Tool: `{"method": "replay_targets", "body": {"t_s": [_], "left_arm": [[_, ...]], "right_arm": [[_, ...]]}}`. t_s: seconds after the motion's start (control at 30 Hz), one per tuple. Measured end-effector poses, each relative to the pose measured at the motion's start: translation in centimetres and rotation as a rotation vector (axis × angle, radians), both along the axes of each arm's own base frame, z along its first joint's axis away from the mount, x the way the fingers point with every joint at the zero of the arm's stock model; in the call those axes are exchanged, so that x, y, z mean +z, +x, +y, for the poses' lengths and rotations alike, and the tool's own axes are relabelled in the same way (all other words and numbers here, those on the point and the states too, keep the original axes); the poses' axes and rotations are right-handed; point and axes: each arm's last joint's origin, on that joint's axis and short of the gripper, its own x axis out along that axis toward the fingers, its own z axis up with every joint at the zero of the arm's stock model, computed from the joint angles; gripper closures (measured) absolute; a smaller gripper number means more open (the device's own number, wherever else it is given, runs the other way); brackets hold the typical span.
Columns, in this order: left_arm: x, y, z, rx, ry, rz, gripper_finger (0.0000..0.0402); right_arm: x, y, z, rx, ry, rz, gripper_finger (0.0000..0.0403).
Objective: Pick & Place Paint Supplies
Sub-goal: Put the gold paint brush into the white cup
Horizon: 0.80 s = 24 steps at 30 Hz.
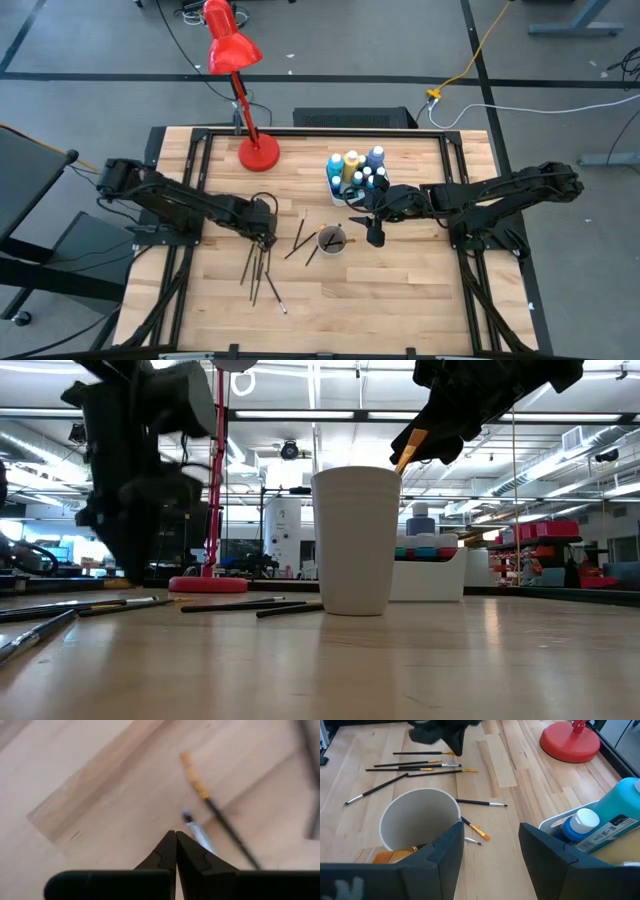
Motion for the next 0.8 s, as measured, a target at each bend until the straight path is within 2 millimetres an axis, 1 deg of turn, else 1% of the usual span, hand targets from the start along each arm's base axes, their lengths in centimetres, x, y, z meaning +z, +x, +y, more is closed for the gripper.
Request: {"method": "replay_targets", "body": {"t_s": [0.13, 0.23, 0.37, 0.5, 0.63, 0.73, 0.8], "left_arm": [[2.9, -0.6, 0.3, 0.01, 0.06, -0.163, 0.0396], [6.2, -0.8, 0.6, -0.015, 0.16, -0.325, 0.0397], [10.9, -1.1, 0.6, -0.085, 0.361, -0.571, 0.0396], [14.6, -1.1, 0.4, -0.191, 0.524, -0.793, 0.0397], [16.8, -0.7, 0.3, -0.291, 0.69, -0.928, 0.0396], [17.7, 0.1, 0.2, -0.344, 0.824, -0.976, 0.0398], [17.5, 1.0, 0.0, -0.384, 0.896, -0.968, 0.0397]], "right_arm": [[0.1, 0.1, 0.0, 0.0, 0.001, -0.017, 0.0208], [0.3, 0.2, 0.0, 0.0, 0.002, -0.031, 0.0208], [0.3, 0.2, 0.0, 0.0, 0.003, -0.038, 0.0208], [0.3, 0.2, 0.0, 0.0, 0.003, -0.041, 0.0208], [0.4, 0.2, 0.0, 0.0, 0.003, -0.043, 0.0208], [0.4, 0.2, 0.0, 0.0, 0.003, -0.044, 0.0208], [0.4, 0.2, 0.0, 0.0, 0.003, -0.044, 0.0208]]}}
